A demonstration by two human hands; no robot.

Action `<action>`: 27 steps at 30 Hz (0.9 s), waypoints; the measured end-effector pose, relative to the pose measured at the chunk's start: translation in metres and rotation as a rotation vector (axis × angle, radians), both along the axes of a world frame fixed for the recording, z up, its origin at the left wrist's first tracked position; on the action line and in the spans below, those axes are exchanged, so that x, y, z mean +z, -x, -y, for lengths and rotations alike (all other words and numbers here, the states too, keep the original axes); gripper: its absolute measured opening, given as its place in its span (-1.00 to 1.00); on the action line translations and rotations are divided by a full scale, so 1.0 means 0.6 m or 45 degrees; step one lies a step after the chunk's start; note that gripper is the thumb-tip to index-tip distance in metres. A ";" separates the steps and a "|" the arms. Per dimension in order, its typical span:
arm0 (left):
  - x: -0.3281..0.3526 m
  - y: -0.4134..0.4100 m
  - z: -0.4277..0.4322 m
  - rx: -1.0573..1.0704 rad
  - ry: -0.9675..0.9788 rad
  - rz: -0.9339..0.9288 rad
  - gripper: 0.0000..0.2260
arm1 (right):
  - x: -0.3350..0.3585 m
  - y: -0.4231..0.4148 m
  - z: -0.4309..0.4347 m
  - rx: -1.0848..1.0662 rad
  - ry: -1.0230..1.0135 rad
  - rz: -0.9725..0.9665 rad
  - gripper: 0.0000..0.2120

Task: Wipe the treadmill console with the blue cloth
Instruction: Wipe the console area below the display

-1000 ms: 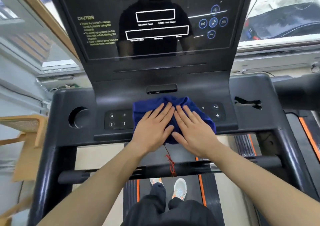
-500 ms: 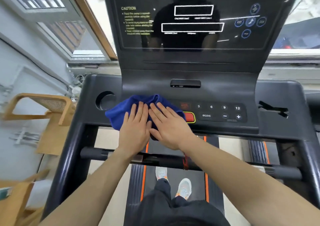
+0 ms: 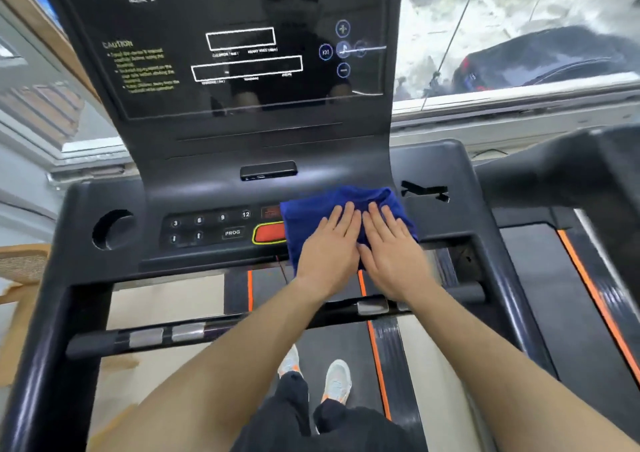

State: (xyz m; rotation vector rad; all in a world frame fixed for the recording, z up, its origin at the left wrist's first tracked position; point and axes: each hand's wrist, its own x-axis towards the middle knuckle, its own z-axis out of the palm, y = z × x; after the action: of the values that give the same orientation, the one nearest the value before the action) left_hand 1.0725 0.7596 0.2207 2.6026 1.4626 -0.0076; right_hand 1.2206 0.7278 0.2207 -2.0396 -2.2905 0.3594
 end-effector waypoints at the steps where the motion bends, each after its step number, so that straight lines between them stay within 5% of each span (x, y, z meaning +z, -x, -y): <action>1: 0.004 0.002 0.007 0.031 0.008 0.134 -0.51 | -0.004 0.002 0.008 0.006 -0.048 -0.034 -0.37; 5: 0.021 0.015 -0.014 0.357 0.023 0.478 -0.53 | -0.013 0.014 0.005 0.017 -0.227 -0.146 -0.60; 9: 0.032 0.021 -0.042 0.520 0.073 0.369 -0.42 | 0.011 0.021 -0.021 -0.079 -0.322 -0.250 -0.68; 14: 0.049 0.032 -0.030 0.521 0.032 0.458 -0.71 | 0.034 0.014 -0.057 -0.142 -0.202 -0.284 -0.46; 18: 0.085 0.051 -0.004 0.504 0.078 0.592 -0.93 | 0.052 0.006 -0.063 -0.143 -0.177 -0.410 -0.77; 27: 0.140 0.176 0.067 0.697 0.366 0.962 -0.75 | 0.140 0.061 -0.011 -0.206 -0.059 -1.059 -0.83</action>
State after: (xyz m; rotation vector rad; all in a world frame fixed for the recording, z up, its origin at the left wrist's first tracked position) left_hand 0.9668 0.7192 0.3045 1.6169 1.6225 0.6845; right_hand 1.1840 0.7346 0.3046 -1.5880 -1.5968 0.9175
